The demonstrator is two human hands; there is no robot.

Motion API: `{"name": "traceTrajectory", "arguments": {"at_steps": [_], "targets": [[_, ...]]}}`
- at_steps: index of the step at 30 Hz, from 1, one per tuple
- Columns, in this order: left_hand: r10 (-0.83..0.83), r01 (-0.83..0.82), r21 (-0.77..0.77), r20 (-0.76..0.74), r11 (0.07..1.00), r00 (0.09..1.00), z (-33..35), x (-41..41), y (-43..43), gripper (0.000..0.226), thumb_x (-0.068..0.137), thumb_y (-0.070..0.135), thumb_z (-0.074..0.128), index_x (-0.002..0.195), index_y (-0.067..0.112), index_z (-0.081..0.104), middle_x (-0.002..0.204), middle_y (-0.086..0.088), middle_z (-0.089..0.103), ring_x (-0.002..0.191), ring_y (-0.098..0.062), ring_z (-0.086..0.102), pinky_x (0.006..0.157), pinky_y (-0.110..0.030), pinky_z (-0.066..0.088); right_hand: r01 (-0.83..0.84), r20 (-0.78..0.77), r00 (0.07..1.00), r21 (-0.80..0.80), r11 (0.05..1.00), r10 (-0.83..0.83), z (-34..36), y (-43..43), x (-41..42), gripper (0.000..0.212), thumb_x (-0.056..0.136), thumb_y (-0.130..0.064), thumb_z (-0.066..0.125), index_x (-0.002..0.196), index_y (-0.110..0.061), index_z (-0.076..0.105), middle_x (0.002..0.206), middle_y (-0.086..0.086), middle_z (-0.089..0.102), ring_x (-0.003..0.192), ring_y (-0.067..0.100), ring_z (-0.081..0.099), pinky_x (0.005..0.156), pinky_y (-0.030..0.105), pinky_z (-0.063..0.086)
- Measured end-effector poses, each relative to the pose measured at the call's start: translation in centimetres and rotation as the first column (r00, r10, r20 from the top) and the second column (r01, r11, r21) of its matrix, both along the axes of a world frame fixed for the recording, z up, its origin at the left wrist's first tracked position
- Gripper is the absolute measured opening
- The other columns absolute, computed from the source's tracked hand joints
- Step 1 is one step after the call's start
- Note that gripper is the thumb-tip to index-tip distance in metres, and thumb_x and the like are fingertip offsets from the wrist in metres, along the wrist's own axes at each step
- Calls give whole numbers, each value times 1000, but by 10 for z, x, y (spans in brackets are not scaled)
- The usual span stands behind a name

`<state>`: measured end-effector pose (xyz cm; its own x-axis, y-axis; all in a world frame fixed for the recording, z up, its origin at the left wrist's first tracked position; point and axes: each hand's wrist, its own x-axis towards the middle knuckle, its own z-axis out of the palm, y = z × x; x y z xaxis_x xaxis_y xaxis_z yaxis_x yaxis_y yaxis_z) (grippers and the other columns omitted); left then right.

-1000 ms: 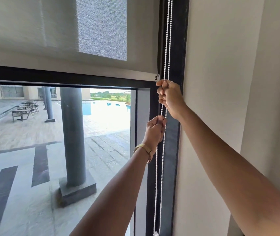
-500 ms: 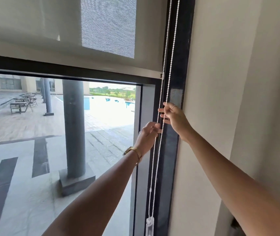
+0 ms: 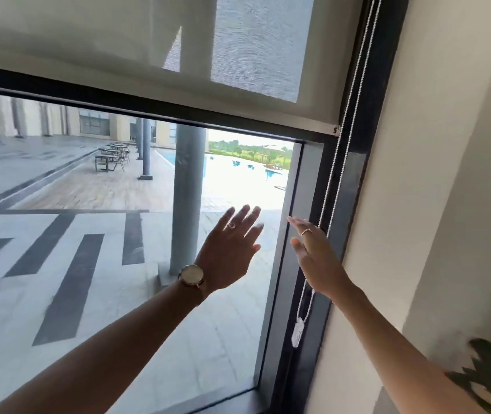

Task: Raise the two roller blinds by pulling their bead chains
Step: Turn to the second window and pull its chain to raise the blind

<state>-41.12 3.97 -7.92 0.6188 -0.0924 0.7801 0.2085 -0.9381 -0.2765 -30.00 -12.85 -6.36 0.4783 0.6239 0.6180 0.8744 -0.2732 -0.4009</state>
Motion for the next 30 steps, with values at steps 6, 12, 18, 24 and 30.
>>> {"name": "traceTrajectory", "arguments": {"at_steps": [6,12,18,24,30], "targets": [[213,-212,18,-31,977,977,-16,-142,24,49,92,30,48,137,11,47,151,-13,38,142,-30,33,117,-47,26,-111,124,986,-8,994,111,-46,33,-113,47,97,-15,38,144,-16,35,153,1,34,146,15,17,119,28,14],[348,-401,-274,-224,874,911,-34,-289,38,25,91,32,48,105,19,63,109,-6,70,106,-28,63,92,-39,50,-361,57,932,63,930,358,-54,78,-253,32,97,-22,43,126,-16,56,132,0,59,132,15,42,109,30,37],[438,-538,-561,-316,629,842,-76,-449,64,24,94,43,40,114,31,50,101,-1,71,96,-25,64,79,-35,51,-596,-305,763,9,803,570,-92,145,-410,22,94,-20,48,101,-30,65,97,-15,71,96,2,65,84,33,53],[579,-625,-554,-286,550,763,-99,-629,114,24,96,41,38,109,30,54,105,6,71,96,-21,62,82,-33,44,-660,-384,696,-8,752,607,-139,241,-582,21,94,-22,47,101,-30,65,107,-11,71,102,14,64,86,40,53],[679,-716,-505,-302,481,669,-98,-799,172,23,97,38,36,104,29,56,99,9,70,93,-17,60,80,-33,46,-737,-425,591,62,673,686,-142,334,-743,23,92,-17,48,100,-26,67,102,-6,72,96,13,65,80,30,51]]}}
